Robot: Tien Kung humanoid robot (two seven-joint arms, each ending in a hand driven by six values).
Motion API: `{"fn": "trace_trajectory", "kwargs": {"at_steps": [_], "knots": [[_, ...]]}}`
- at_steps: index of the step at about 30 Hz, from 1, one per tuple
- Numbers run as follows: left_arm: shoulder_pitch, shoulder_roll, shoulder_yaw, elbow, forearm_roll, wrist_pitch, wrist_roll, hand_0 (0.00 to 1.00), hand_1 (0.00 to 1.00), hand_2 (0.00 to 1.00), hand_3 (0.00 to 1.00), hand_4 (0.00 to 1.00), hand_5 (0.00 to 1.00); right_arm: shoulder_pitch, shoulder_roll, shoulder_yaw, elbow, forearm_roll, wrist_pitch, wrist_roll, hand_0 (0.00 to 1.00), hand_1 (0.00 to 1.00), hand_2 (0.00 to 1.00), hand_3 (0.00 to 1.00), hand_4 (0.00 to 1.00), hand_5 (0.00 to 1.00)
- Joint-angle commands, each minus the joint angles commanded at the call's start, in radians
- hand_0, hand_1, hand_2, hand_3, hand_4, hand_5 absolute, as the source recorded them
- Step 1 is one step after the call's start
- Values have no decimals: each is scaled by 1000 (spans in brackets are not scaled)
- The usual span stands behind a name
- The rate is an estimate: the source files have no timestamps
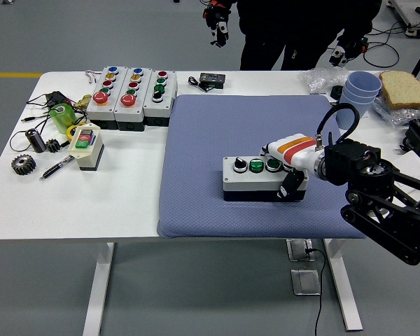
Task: Pick up the button,place it on the desk,press the button,press the button
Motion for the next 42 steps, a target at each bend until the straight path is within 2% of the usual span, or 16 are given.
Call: {"fn": "trace_trajectory", "kwargs": {"at_steps": [7,8,12,13,19,20,25,26,30,31,32,38,42], "knots": [[-4,1,4,0,-9,0,-3,628,663,682,604,343,646,-15,-2,26,-7,-13,0,13,194,84,353,520,630,2],[-4,1,5,0,-12,0,-3,628,663,682,604,344,648,-15,-2,27,-8,-17,3,17,280,139,390,527,688,20],[-6,1,3,0,-10,0,-3,628,663,682,604,344,648,-17,-1,25,-14,-59,7,38,280,139,390,527,688,20],[-7,1,8,0,-16,0,-4,628,663,682,604,343,647,-18,-1,25,-14,-74,8,45,663,478,551,629,856,119],[-7,1,14,0,-25,1,-6,628,663,682,604,343,647,-22,-3,33,-11,-92,20,79,663,478,551,629,856,119],[-8,0,14,0,-25,1,-6,628,663,682,604,344,648,-23,-4,35,-10,-93,21,85,906,779,805,824,930,137],[-8,0,17,0,-27,1,-7,628,663,682,604,344,648,-30,-6,54,-4,-82,35,102,906,779,805,824,930,137],[-8,0,16,0,-25,0,-6,628,663,682,604,343,646,-33,-7,60,-3,-77,38,104,998,887,949,959,966,133],[-8,0,17,0,-26,0,-7,628,663,682,604,343,646,-48,-9,83,4,-49,55,97,998,887,949,959,966,133],[-8,0,16,0,-25,1,-6,628,663,682,604,343,646,-53,-10,91,7,-43,52,96,998,887,949,959,966,133],[-8,0,16,0,-25,1,-6,628,663,682,604,344,649,-55,-11,94,9,-41,51,96,998,953,998,998,980,124],[-8,-1,15,0,-24,1,-6,628,663,682,604,344,648,-83,-23,148,66,-19,-11,95,998,957,998,998,994,125],[-9,-1,13,0,-21,1,-6,628,663,682,604,344,648,-98,-34,196,125,-15,-20,96,998,957,998,998,994,125]]}}
